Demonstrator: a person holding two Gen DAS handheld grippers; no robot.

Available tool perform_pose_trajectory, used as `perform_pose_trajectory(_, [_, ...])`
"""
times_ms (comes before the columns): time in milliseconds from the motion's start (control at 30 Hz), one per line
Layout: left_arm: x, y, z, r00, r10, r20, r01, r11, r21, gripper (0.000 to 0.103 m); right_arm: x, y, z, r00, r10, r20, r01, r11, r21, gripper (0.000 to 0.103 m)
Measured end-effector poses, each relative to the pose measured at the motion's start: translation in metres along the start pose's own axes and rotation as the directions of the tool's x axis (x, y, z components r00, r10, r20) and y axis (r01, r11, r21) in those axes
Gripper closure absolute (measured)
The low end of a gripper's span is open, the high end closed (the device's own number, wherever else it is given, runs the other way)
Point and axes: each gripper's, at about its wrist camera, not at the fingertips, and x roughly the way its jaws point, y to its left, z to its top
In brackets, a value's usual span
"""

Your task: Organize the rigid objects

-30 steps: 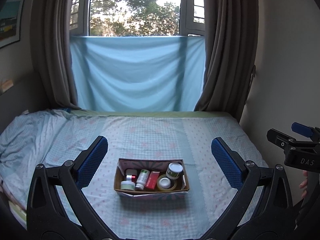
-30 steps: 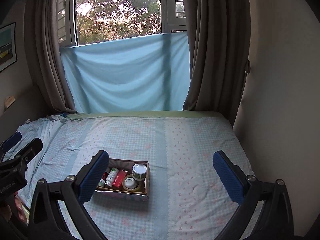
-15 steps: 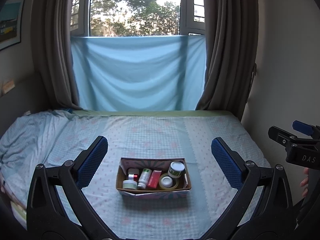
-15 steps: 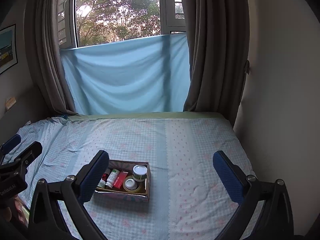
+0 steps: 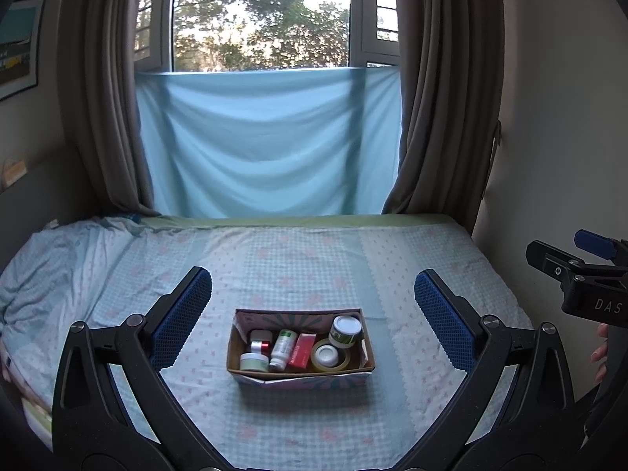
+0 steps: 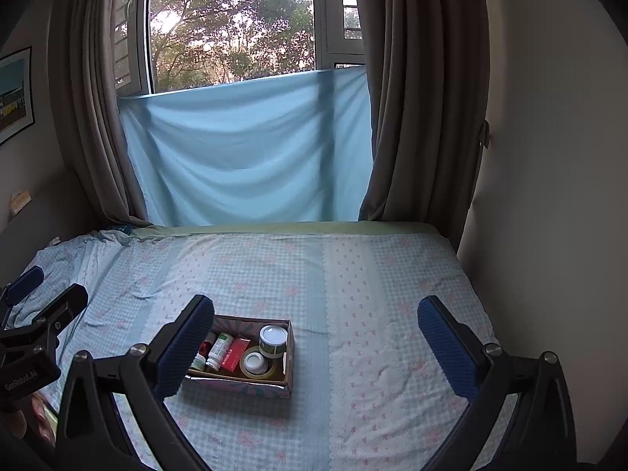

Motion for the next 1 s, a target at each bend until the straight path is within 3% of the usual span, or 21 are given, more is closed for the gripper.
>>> perform_pose_trajectory(1000, [-0.0031, 0.0036, 0.0009, 1.0, 0.0, 0.019, 0.001, 1.0, -0.007, 0.0, -0.0022, 0.0026, 0.0016, 1.0, -0.005, 0.012, 0.005, 1.0, -0.001, 0.0])
